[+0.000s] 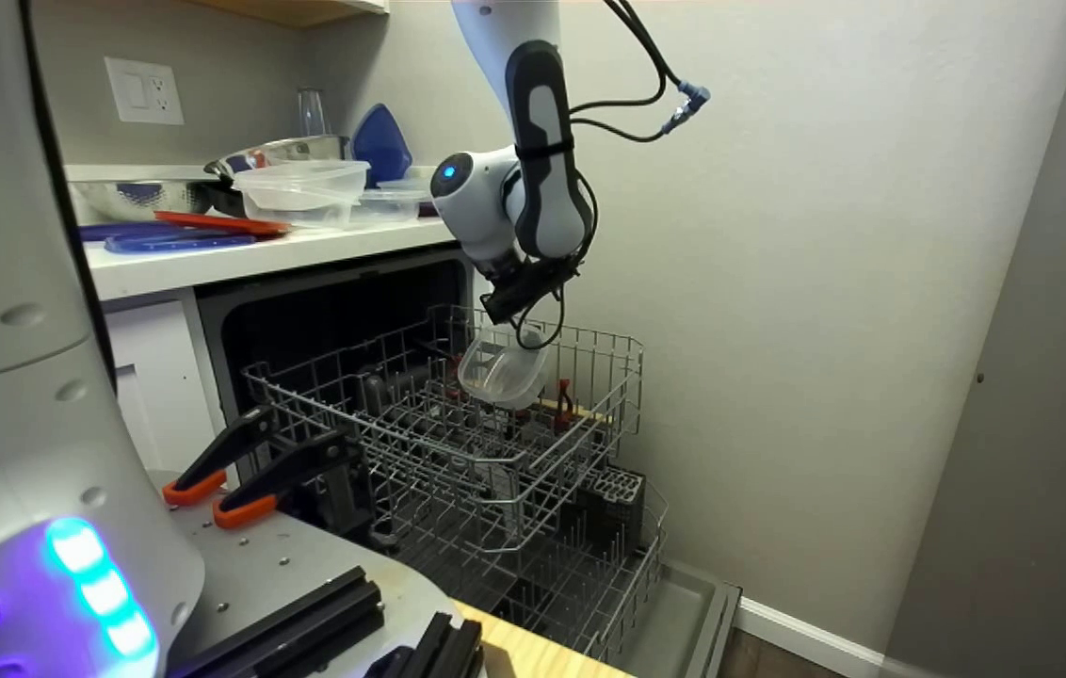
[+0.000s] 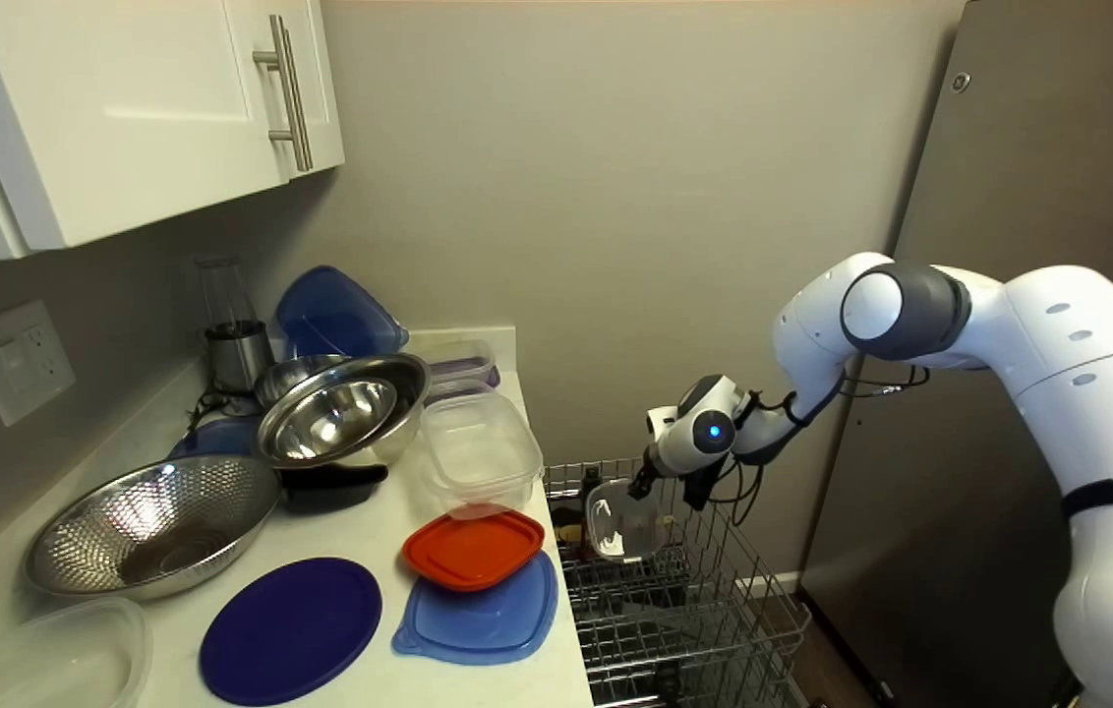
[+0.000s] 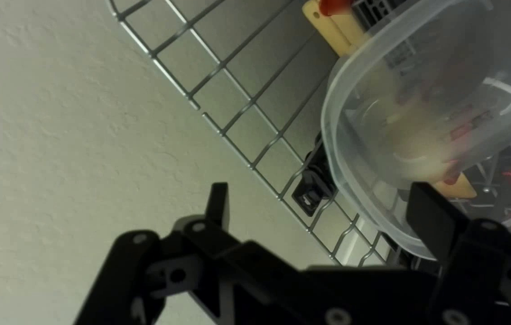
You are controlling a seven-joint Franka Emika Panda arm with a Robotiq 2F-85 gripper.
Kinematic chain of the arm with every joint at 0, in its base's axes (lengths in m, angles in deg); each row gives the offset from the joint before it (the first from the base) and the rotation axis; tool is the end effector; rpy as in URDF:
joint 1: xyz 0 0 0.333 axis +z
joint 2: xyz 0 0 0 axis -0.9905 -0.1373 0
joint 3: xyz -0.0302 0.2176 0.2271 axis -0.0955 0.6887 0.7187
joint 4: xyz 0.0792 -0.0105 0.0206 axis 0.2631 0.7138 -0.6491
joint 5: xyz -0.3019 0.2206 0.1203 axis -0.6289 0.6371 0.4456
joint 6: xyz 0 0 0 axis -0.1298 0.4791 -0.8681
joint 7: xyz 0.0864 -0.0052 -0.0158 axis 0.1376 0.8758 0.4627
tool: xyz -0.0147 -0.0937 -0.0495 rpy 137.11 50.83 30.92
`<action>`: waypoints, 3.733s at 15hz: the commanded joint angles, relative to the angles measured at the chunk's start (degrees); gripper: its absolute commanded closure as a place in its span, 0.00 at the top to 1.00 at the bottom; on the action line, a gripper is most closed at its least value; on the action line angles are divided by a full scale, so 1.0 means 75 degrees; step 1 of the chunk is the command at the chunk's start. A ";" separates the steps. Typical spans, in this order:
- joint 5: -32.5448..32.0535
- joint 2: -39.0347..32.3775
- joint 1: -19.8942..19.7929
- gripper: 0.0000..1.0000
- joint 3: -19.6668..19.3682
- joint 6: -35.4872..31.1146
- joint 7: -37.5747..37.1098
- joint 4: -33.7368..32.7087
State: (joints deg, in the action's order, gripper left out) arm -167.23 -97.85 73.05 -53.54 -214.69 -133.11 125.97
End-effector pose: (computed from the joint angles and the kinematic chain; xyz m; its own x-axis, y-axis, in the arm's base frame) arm 0.6306 0.0996 0.0855 0.4864 0.7197 0.4954 0.5121 -0.6942 0.5058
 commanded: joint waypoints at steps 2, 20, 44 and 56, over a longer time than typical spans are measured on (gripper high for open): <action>0.1792 -0.0108 0.0462 1.00 -0.0931 -0.1404 0.1149 -0.0184; 0.4099 -0.0233 0.1239 1.00 -0.1883 -0.2241 0.3191 -0.0287; 0.4588 -0.0380 0.1673 1.00 -0.2369 -0.2780 0.4099 -0.0377; 0.6949 -0.0112 0.1363 1.00 -0.1731 -0.2548 0.7564 0.0742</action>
State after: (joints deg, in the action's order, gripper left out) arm -118.22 -102.74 84.00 -68.13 -235.94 -82.43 126.43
